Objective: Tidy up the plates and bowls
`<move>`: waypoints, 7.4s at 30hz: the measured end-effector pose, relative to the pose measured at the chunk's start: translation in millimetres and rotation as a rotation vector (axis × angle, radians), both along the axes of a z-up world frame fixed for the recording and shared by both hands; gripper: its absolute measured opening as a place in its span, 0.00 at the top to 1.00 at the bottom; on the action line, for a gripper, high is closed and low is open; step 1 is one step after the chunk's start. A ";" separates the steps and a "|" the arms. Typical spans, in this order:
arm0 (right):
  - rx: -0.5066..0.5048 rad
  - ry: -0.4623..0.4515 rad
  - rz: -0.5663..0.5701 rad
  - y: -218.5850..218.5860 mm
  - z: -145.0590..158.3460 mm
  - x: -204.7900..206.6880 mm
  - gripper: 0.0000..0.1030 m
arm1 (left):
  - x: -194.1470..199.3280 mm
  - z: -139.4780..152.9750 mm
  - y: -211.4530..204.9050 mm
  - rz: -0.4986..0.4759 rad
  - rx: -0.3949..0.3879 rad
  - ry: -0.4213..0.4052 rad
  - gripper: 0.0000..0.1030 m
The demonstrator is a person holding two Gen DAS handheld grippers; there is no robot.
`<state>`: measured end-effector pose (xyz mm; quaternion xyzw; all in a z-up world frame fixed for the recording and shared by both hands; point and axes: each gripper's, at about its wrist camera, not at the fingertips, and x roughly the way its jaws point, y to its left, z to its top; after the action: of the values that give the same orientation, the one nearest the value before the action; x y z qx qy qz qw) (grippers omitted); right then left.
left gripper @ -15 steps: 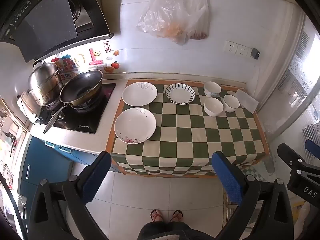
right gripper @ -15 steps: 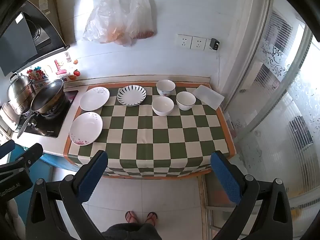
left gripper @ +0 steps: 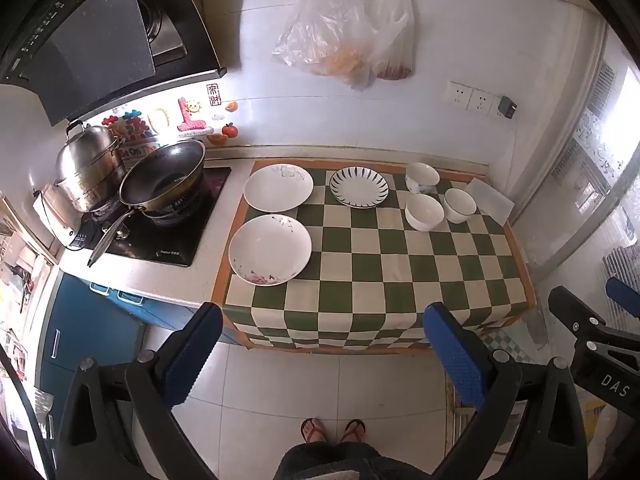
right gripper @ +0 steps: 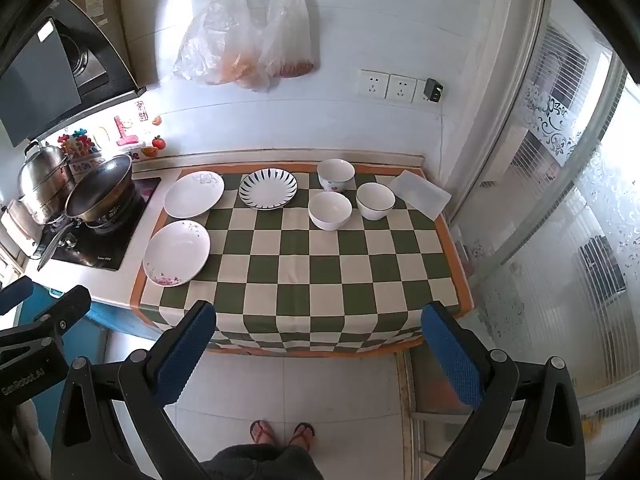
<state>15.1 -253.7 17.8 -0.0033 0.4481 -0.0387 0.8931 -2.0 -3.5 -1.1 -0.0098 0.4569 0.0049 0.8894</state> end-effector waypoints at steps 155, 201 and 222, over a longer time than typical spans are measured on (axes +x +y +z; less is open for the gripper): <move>0.527 0.570 0.209 202.5 -448.3 391.2 0.89 | 314.4 -342.1 182.5 0.018 -0.175 0.501 0.75; 0.568 0.632 0.147 33.3 -464.3 388.2 0.88 | 339.9 -352.8 37.7 -0.044 -0.077 0.569 0.75; 0.648 0.491 0.215 168.9 -366.3 528.1 0.60 | 464.4 -325.0 243.4 0.228 -0.179 0.439 0.72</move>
<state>543.2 -84.8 -348.5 0.2217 0.6337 0.1996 0.7137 462.3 239.9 -326.0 -0.1389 0.6336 0.0668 0.7581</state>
